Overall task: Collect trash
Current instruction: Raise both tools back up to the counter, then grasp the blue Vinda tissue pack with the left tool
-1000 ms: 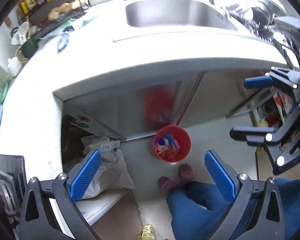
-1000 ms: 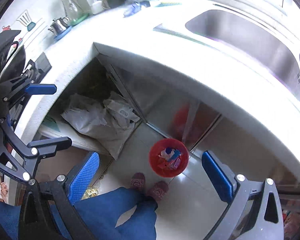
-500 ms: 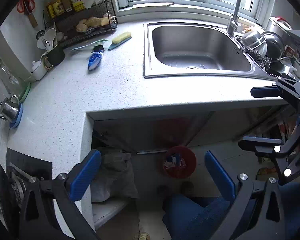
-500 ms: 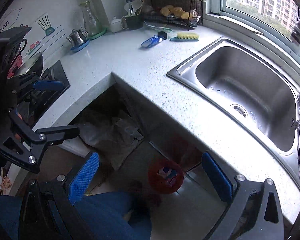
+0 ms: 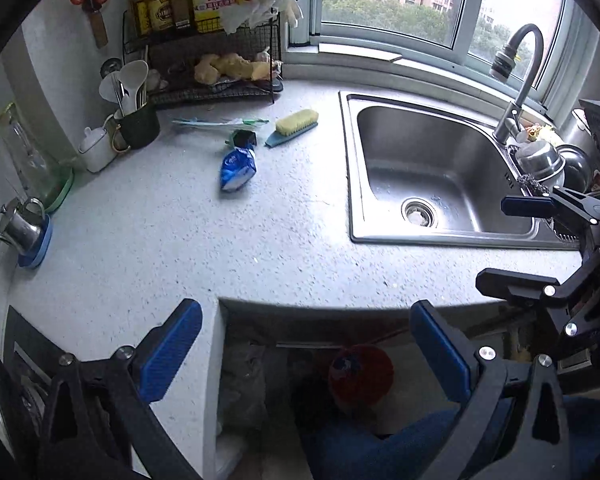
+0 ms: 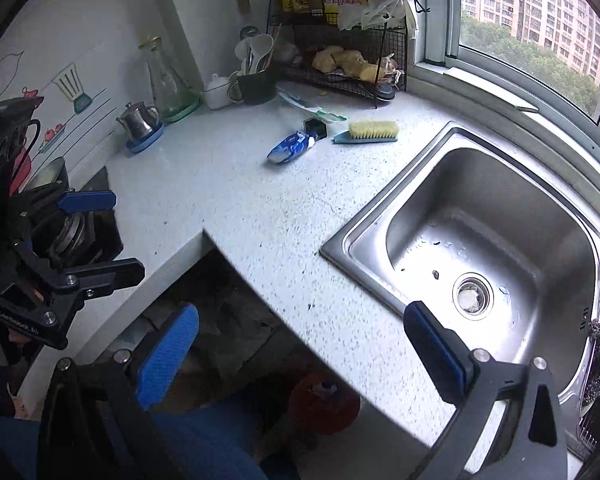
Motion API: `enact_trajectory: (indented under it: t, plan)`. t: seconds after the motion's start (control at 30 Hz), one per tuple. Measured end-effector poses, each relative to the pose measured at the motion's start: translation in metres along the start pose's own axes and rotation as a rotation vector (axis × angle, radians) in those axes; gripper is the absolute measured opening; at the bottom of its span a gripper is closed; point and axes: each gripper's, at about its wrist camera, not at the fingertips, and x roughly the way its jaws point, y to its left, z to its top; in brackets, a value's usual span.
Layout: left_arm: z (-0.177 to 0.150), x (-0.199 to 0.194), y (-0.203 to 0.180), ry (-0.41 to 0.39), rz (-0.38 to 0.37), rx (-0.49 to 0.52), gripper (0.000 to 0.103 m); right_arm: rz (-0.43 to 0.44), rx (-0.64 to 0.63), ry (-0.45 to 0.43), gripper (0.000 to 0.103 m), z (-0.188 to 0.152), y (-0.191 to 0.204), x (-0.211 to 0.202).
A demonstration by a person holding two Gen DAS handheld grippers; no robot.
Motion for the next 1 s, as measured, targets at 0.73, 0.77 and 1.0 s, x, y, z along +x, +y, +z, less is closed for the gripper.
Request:
enact_trajectory:
  t: [0.73, 0.77, 1.0]
  plan:
    - [0.138, 0.132, 0.087, 0.145, -0.089, 0.096, 0.103, -0.13, 0.142, 0.064, 0.102, 0.131, -0.041, 0.082]
    - [0.142, 0.14, 0.09, 0.158, -0.095, 0.092, 0.103, -0.131, 0.152, 0.072, 0.102, 0.133, -0.045, 0.086]
    - [0.161, 0.195, 0.108, 0.235, -0.135, 0.08, 0.103, -0.145, 0.179, 0.136, 0.102, 0.149, -0.059, 0.116]
